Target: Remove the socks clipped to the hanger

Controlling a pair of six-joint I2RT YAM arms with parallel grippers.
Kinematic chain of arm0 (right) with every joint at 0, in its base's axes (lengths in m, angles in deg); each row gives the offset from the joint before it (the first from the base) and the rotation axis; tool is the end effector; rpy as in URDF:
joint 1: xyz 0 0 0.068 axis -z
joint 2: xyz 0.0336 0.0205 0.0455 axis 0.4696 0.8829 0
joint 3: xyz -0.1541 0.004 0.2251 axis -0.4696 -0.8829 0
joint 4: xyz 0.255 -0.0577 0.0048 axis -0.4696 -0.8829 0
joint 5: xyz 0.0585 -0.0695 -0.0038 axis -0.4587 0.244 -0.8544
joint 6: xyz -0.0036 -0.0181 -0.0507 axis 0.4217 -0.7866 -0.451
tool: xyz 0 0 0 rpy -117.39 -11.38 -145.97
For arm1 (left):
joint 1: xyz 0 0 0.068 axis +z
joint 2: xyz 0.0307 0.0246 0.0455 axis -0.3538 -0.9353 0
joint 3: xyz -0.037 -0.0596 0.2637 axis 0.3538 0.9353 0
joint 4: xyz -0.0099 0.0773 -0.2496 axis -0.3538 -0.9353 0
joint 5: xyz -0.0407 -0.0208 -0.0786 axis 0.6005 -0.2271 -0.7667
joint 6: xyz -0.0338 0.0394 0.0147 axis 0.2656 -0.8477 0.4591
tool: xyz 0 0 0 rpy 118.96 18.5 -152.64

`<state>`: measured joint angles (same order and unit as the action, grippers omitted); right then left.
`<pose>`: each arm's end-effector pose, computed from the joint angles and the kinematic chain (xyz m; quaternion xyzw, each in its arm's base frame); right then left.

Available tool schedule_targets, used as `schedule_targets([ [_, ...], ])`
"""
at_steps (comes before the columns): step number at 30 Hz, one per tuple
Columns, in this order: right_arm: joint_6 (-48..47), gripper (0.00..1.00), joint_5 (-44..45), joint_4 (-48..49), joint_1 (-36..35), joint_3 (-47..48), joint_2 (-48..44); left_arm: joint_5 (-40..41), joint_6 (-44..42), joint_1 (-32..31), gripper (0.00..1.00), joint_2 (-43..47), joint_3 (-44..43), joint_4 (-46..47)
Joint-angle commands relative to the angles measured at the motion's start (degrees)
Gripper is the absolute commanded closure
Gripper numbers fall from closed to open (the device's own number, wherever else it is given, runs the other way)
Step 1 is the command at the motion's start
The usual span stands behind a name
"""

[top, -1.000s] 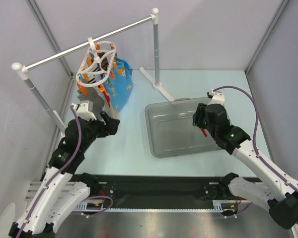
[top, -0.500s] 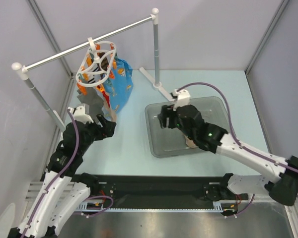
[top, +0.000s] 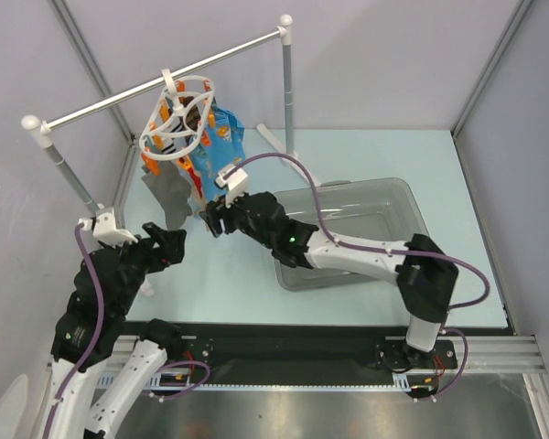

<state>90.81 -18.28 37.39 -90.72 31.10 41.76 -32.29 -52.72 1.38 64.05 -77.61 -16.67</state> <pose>0.2009 0.3739 0.3226 -0.2943 0.6726 0.3141 0.6019 0.0644 -0.0148 0.3615 -0.1224 0.7824 -0.1659 0.5876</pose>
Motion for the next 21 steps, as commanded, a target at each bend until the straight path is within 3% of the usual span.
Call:
schedule_targets([
  [1, -1.9, 0.34, -0.9, 7.8, 0.1, 6.8, 6.4, 0.4, -1.5, 0.5, 0.12, 1.0, -0.7, -2.8],
  [3, -1.7, 0.37, -1.0, 7.5, 0.1, 10.1, 8.0, -0.8, -1.9, 0.4, 0.12, 1.6, 0.3, -2.5],
  [6, -1.8, 0.48, -1.7, 7.1, 0.1, 12.2, 9.3, -1.4, -2.7, 0.4, 0.13, 2.0, 1.4, -2.0],
  [8, -2.0, 0.71, -0.1, 5.7, 0.1, 13.1, 9.2, -2.6, -3.1, 0.4, 0.14, 2.1, 2.1, -1.1],
  [11, -2.2, 0.99, 0.6, 4.7, 0.1, 12.2, 6.8, -4.9, -3.4, 0.5, 0.14, 1.7, 3.2, 1.1],
  [16, -0.5, 1.0, -3.2, 3.7, 0.2, 6.3, -0.3, -10.8, -5.3, 0.4, 0.19, 0.1, 6.8, 9.0],
  [21, 5.9, 1.0, -8.8, 3.4, 1.5, 2.5, -6.2, -11.7, -4.9, 0.4, 0.2, -2.6, 8.9, 15.4],
])
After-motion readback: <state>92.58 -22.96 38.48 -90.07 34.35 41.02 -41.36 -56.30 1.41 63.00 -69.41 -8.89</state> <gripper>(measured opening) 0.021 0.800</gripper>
